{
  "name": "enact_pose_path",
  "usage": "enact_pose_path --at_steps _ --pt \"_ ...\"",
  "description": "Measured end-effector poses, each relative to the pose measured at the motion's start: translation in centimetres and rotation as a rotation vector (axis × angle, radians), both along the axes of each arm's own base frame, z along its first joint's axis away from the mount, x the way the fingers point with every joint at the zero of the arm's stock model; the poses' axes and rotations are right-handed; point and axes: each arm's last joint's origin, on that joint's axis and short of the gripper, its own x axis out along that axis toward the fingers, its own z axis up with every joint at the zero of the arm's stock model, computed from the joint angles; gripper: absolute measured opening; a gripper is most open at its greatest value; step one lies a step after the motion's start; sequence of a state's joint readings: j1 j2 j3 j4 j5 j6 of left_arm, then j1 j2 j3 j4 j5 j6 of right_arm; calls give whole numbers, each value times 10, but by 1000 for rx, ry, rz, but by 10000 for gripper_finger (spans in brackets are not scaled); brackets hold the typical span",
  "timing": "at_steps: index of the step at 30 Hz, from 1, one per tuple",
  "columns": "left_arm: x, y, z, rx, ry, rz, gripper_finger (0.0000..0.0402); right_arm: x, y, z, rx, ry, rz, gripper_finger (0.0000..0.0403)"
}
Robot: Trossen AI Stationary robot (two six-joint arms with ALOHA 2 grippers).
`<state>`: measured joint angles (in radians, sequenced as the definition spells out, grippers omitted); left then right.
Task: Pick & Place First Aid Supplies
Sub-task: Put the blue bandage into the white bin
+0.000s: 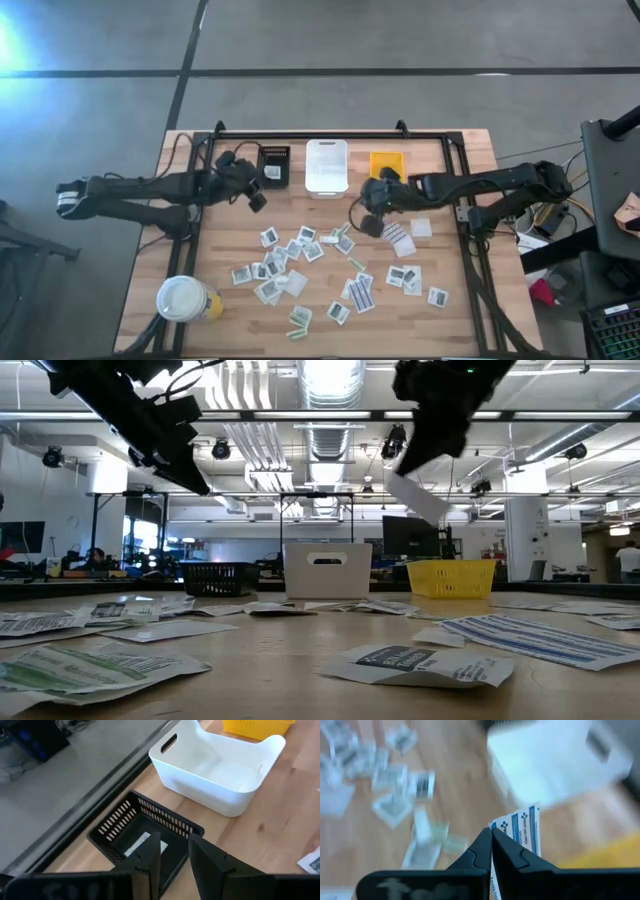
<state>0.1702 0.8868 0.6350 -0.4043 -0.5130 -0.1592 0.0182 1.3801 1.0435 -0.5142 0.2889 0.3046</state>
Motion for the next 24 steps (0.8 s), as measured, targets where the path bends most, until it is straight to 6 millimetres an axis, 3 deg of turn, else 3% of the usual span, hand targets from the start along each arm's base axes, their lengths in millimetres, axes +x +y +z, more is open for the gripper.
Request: enact_pose_path --at_steps 8,18,24 --pt "-9 10 5 43 26 -19 96 30 -29 -1 -190 -214 59 8" --pt "-19 14 6 31 44 23 96 60 -60 -13 -374 -304 88 8" --pt "-22 13 3 -14 53 38 96 76 -78 -31 -377 -261 73 8"
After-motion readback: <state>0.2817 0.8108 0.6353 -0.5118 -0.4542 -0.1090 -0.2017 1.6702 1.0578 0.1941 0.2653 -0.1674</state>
